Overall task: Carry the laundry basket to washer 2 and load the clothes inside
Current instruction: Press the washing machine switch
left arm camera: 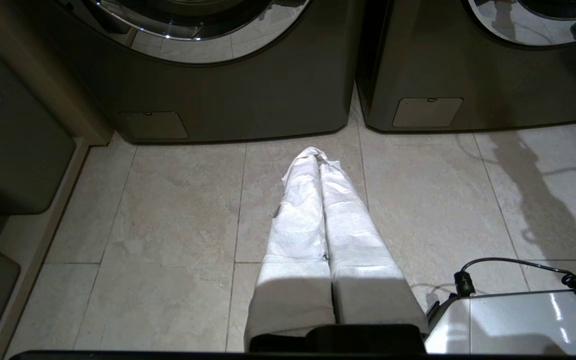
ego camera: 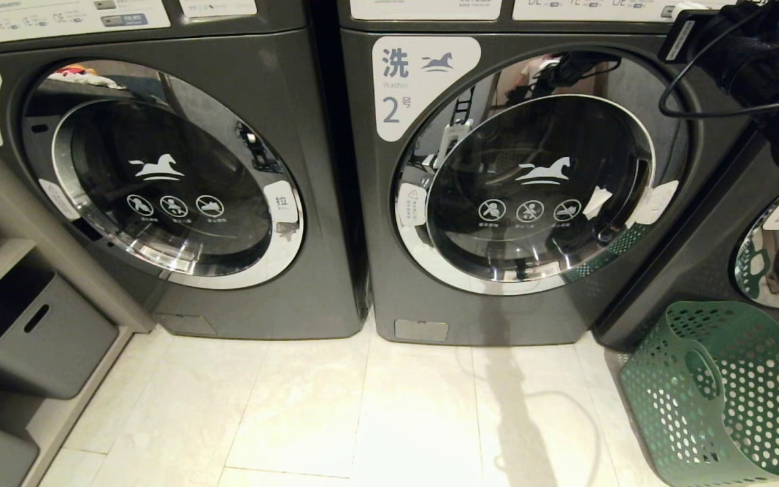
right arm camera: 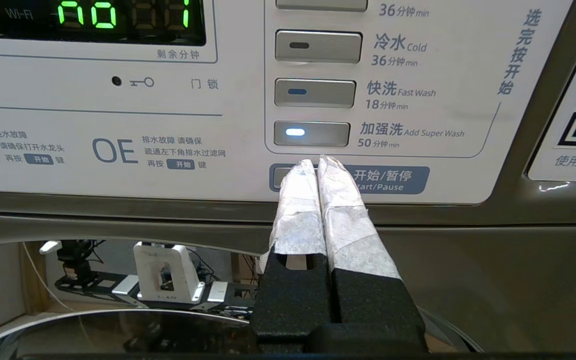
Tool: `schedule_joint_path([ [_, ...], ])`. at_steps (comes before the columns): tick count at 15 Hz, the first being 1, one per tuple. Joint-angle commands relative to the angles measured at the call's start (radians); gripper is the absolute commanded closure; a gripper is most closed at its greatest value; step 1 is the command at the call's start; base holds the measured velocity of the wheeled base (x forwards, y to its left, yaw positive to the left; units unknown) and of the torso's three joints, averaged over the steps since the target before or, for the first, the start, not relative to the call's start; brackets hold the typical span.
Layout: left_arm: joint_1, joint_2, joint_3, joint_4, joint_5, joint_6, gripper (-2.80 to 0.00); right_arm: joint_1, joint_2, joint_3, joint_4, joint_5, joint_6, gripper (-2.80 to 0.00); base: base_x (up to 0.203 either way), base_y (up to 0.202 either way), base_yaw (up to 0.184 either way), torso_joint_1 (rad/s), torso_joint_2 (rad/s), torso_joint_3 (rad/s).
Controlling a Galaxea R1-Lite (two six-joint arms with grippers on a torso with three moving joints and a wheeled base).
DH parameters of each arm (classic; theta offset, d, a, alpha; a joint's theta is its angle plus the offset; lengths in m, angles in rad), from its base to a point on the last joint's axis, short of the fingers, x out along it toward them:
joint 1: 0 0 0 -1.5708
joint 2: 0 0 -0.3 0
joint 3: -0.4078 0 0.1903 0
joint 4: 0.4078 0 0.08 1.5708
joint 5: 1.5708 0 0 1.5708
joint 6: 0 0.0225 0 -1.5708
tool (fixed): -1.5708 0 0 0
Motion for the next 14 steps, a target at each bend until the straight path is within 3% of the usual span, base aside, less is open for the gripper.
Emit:
schedule_joint_path([
  [1, 0.001, 0.000, 0.000, 0.000, -0.001, 0.000, 0.00, 0.000, 0.003, -0.001, -0.004, 0.000, 0.000, 0.00, 0.000, 0.000, 0.000, 0.000, 0.00, 0.000],
  [7, 0.000, 0.000, 0.000, 0.000, -0.001, 0.000, 0.00, -0.026, 0.057, -0.076, -0.001, 0.000, 0.004, 0.00, 0.000, 0.000, 0.000, 0.000, 0.00, 0.000],
  [14, 0.001, 0.000, 0.000, 0.000, -0.001, 0.002, 0.00, -0.032, 0.060, -0.060, 0.001, 0.003, 0.014, 0.00, 0.000, 0.000, 0.000, 0.000, 0.00, 0.000],
])
